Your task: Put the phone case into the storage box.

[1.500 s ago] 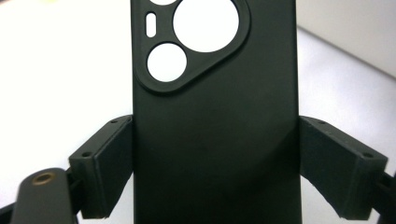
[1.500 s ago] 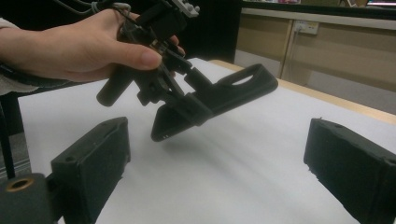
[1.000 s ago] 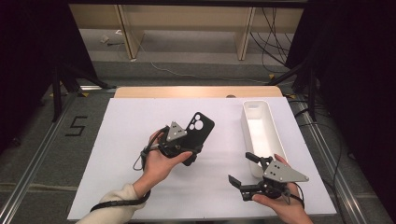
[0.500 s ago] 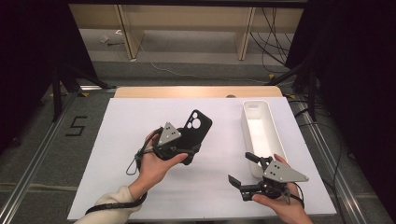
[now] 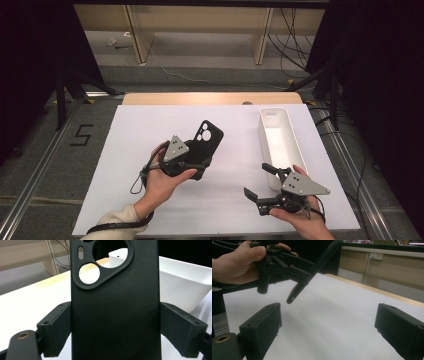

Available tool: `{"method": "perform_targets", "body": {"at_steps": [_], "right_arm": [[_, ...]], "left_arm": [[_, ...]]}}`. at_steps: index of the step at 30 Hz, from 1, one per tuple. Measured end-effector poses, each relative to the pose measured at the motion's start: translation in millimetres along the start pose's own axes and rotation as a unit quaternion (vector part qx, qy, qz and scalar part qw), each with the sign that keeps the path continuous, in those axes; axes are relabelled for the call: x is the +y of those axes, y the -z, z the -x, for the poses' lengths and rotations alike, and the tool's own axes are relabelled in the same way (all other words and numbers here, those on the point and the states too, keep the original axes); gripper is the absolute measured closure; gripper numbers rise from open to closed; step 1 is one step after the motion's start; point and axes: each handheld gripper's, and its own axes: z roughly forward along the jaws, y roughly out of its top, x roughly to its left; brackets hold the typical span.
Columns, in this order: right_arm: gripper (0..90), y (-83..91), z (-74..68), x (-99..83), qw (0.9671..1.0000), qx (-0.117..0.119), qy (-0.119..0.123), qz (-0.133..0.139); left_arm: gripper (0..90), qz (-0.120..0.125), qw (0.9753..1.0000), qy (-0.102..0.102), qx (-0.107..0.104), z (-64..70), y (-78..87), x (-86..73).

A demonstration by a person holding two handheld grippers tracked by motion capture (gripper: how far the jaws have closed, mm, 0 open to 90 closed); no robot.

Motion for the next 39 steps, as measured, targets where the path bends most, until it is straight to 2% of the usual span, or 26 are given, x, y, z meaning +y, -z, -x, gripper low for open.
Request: {"method": "perform_targets", "body": {"at_steps": [20, 31, 39], "right_arm": [[8.3, -0.3, 4.7, 2.2, 1.0000, -0.005, -0.003, 0.003], [8.3, 1.7, 16.8, 4.6, 0.9999, -0.013, -0.008, 0.006], [8.3, -4.9, 22.2, 12.4, 0.9996, -0.017, -0.015, 0.018]], "left_arm": [[14.7, 0.003, 0.9999, -0.008, 0.011, -1.2, 12.4, -4.7], [14.7, 0.008, 0.9999, -0.008, 0.012, -0.6, 13.5, -3.0], [14.7, 0.009, 0.9998, -0.013, 0.011, 3.0, 12.4, -2.5]]}}
